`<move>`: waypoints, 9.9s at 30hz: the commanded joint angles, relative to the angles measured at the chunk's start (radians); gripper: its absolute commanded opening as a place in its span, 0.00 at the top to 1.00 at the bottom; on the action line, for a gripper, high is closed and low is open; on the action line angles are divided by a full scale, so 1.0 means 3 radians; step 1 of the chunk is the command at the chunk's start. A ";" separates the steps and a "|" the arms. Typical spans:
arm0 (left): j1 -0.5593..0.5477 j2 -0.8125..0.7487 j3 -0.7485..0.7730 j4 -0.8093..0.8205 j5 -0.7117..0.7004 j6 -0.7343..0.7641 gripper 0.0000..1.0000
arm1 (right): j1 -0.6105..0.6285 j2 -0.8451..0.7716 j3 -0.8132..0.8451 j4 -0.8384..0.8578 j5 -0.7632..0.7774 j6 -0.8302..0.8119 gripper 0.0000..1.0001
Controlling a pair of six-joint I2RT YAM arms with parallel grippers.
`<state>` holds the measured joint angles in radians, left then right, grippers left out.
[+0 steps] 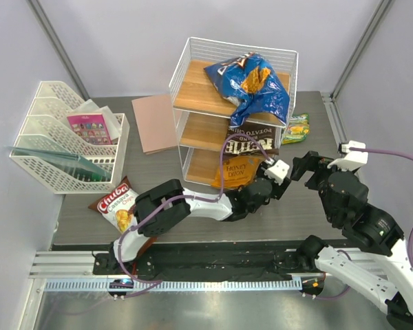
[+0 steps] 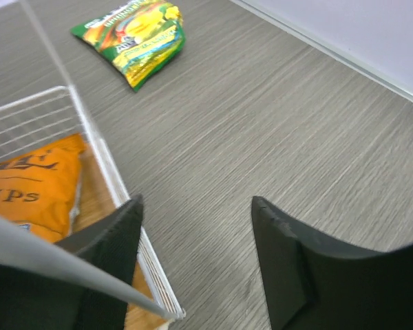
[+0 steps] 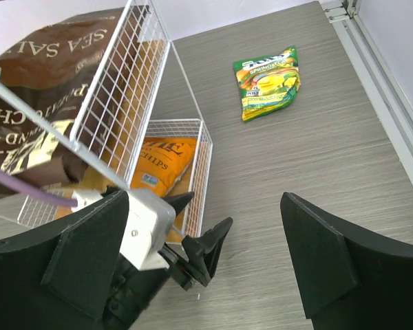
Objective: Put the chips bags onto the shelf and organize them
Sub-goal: Adjust the shelf at the center of the board, then adjust the potato chip at the center of the board.
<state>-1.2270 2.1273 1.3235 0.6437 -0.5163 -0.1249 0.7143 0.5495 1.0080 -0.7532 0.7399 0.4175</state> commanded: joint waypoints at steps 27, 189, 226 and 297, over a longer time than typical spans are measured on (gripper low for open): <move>-0.0665 -0.1849 -0.1261 0.0176 -0.0631 -0.0253 0.28 | 0.0007 -0.0211 0.0056 -0.0271 -0.0073 0.0127 0.03; -0.0793 -0.3932 -0.2050 -0.6942 -0.0845 -0.6359 0.00 | 0.0007 -0.0083 0.0142 -0.0450 -0.3206 -0.0395 0.12; 0.0153 -0.2903 -0.1891 -0.5372 -0.1025 -0.4973 0.05 | 0.0522 0.0377 -0.0865 0.0496 -0.3577 0.0050 0.14; -0.0134 -0.3723 -0.1795 -0.5301 -0.1443 -0.4334 0.00 | 0.1725 0.1855 -0.1428 0.2373 -0.0508 0.1288 0.05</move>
<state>-1.2640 0.9085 0.7055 -0.9600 -0.8291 -1.5066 1.2419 1.0794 0.5117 -0.0681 0.5526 0.8356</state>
